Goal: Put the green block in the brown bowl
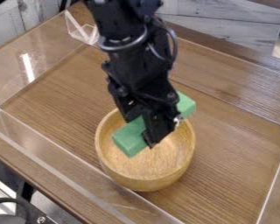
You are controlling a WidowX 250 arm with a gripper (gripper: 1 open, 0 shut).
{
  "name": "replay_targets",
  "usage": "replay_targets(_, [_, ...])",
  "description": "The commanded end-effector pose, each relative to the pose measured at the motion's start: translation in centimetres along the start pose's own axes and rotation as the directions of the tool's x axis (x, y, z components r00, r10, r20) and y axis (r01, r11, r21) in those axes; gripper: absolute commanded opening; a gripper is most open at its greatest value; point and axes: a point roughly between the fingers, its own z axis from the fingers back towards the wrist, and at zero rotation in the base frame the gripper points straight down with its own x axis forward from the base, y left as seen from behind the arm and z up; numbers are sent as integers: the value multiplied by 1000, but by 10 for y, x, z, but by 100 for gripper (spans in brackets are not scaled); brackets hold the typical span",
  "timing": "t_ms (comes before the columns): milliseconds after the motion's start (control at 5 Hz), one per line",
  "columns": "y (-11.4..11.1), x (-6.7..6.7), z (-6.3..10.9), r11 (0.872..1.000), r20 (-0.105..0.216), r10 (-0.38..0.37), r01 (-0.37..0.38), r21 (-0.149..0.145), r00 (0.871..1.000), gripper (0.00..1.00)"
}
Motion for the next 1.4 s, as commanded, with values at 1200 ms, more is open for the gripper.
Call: replay_targets(1200, [17, 27, 4, 1000, 122, 19, -21, 14, 992, 0])
